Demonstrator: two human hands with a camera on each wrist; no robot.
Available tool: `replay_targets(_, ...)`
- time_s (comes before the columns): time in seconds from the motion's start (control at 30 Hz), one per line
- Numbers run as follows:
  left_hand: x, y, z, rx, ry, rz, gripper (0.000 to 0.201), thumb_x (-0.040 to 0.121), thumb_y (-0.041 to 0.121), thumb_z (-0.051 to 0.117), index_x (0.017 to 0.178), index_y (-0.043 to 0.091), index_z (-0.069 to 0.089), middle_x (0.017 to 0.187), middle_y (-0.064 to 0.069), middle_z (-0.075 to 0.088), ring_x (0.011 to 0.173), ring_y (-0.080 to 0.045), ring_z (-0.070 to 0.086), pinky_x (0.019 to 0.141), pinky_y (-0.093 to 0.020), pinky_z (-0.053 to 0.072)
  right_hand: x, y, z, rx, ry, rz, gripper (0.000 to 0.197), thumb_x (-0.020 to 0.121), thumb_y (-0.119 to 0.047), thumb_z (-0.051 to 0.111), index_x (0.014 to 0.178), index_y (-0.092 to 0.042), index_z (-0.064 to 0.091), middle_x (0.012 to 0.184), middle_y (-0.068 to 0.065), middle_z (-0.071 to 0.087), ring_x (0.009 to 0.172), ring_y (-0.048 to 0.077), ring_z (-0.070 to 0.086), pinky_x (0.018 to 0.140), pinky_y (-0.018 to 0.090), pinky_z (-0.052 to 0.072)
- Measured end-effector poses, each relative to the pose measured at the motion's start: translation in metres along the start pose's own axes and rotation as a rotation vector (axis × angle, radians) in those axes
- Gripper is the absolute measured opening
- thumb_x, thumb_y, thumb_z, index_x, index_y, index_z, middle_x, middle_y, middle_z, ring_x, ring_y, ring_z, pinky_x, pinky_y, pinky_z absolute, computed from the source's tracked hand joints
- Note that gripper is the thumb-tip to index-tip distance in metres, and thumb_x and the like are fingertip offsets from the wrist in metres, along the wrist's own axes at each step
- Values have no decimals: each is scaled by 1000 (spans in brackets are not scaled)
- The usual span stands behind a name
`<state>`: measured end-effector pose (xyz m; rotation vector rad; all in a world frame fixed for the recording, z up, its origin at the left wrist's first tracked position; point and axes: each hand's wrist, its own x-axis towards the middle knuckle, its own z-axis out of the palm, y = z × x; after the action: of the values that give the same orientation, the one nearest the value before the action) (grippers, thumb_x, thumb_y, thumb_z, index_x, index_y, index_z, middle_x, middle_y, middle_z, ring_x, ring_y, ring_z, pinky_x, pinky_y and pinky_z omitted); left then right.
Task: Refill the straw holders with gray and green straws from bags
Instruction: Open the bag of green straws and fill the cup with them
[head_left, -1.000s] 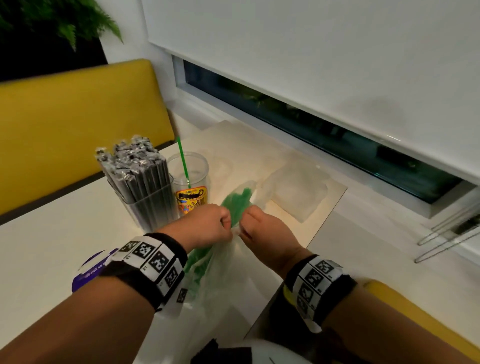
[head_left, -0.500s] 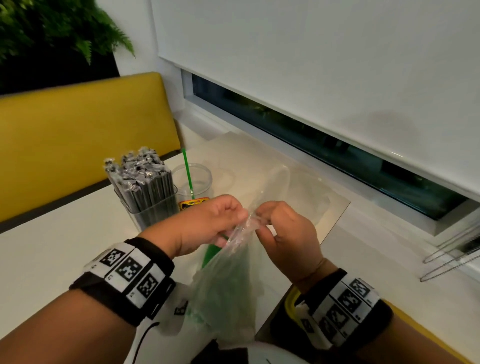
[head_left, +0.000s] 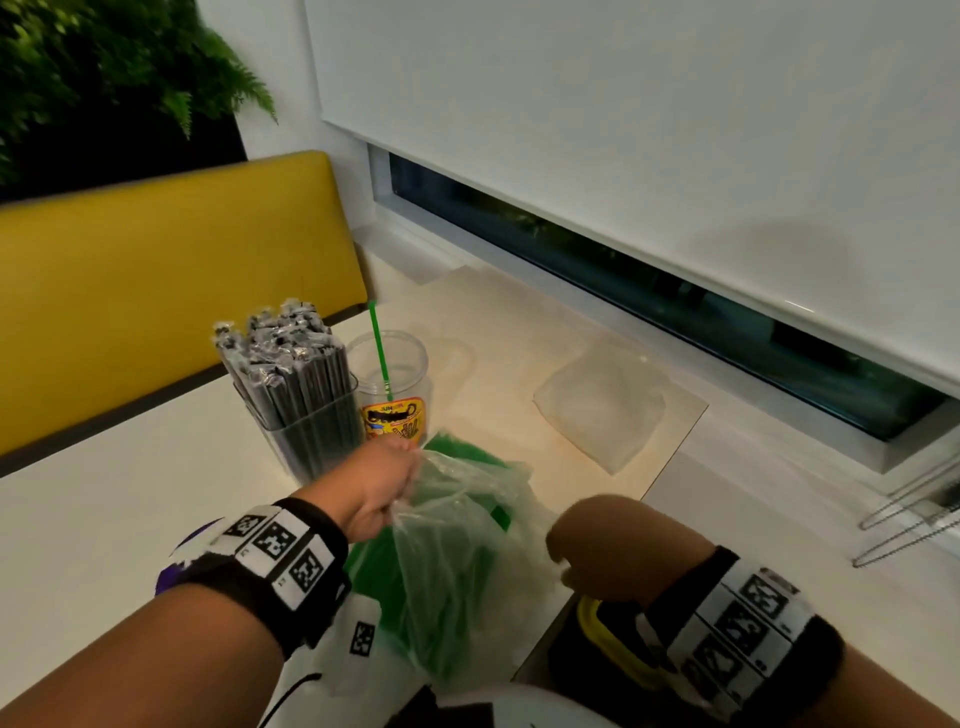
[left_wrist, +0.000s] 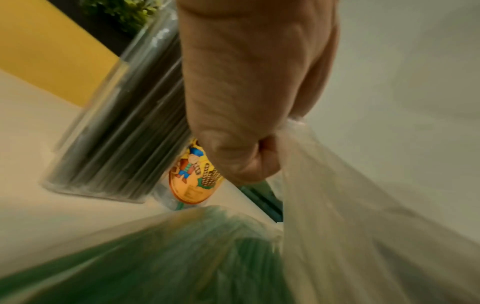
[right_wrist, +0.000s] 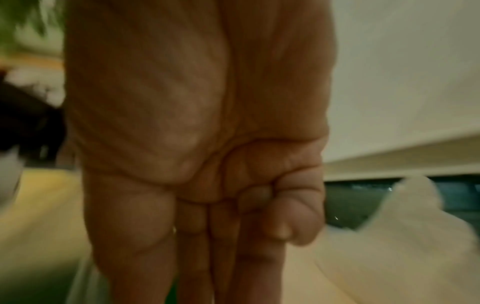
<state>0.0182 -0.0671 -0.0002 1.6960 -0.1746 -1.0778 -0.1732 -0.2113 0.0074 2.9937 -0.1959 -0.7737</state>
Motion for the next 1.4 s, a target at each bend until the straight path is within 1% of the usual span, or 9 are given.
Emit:
replay_targets(0.2, -15, 29, 30, -34, -106, 163, 14, 92, 0, 52, 86, 12, 56, 60, -5, 51, 36, -11, 45, 38, -17, 36, 32, -21, -51, 171, 773, -451, 22, 74, -6, 49, 77, -11, 70, 75, 7, 67, 71, 22, 61, 65, 31, 48)
replay_targets(0.3, -15, 40, 22, -57, -102, 212, 28, 83, -7, 55, 101, 14, 57, 71, -9, 55, 39, -12, 47, 39, -18, 37, 53, -14, -35, -27, 969, -289, 5, 74, -7, 66, 76, -12, 65, 85, 8, 62, 84, 23, 55, 98, 43, 40)
replay_targets(0.5, -1, 9, 7, 205, -173, 171, 63, 55, 1, 77, 111, 22, 55, 105, -19, 68, 82, -37, 66, 72, -49, 55, 65, -8, -6, 93, 962, -23, 13, 76, -21, 70, 87, -16, 69, 127, 19, 53, 119, 39, 46, 103, 55, 40)
replay_targets(0.67, 0, -9, -1, 1004, -118, 253, 74, 68, 29, 84, 125, 27, 37, 97, 1, 63, 84, -18, 64, 64, -30, 51, 72, 3, -11, 223, 547, -17, 27, 91, -17, 55, 118, -17, 59, 111, 10, 57, 91, 32, 62, 75, 41, 53)
replay_targets(0.83, 2, -15, -15, 1510, -98, 90, 43, 79, 21, 71, 117, 15, 54, 102, -2, 65, 85, -20, 62, 75, -33, 55, 57, 11, -9, 269, 601, 215, 32, 82, 0, 57, 111, -12, 61, 106, 6, 55, 78, 20, 57, 72, 31, 56)
replay_targets(0.93, 8, -14, -14, 1308, -101, 151, 9, 86, 13, 63, 95, 15, 67, 96, -7, 70, 82, -21, 66, 68, -28, 52, 48, 0, -6, 99, 702, 153, 24, 76, -4, 60, 98, -12, 63, 120, 14, 56, 109, 31, 53, 93, 46, 50)
replay_targets(1.13, -2, -11, 7, -252, -146, -91, 31, 85, -16, 37, 88, 4, 61, 59, -9, 52, 39, -16, 51, 36, -20, 45, 65, -20, -6, -33, 573, -146, 34, 69, -7, 69, 101, -9, 58, 133, 20, 55, 135, 39, 40, 110, 65, 10)
replay_targets(1.27, -2, -8, 10, -27, -4, 40, 17, 83, 20, 60, 96, 11, 54, 81, -8, 54, 62, -17, 56, 55, -24, 46, 76, -11, -16, 531, 463, -63, 5, 96, -14, 46, 98, -18, 49, 84, -1, 56, 80, 23, 56, 108, 55, 34)
replay_targets(1.4, 2, -12, 1, 887, 121, 286, 102, 62, 39, 83, 144, 32, 22, 122, -1, 56, 108, -24, 60, 89, -35, 51, 74, -4, -33, 981, 444, 33, 10, 98, -18, 44, 107, -21, 42, 79, 3, 59, 66, 18, 56, 58, 35, 49)
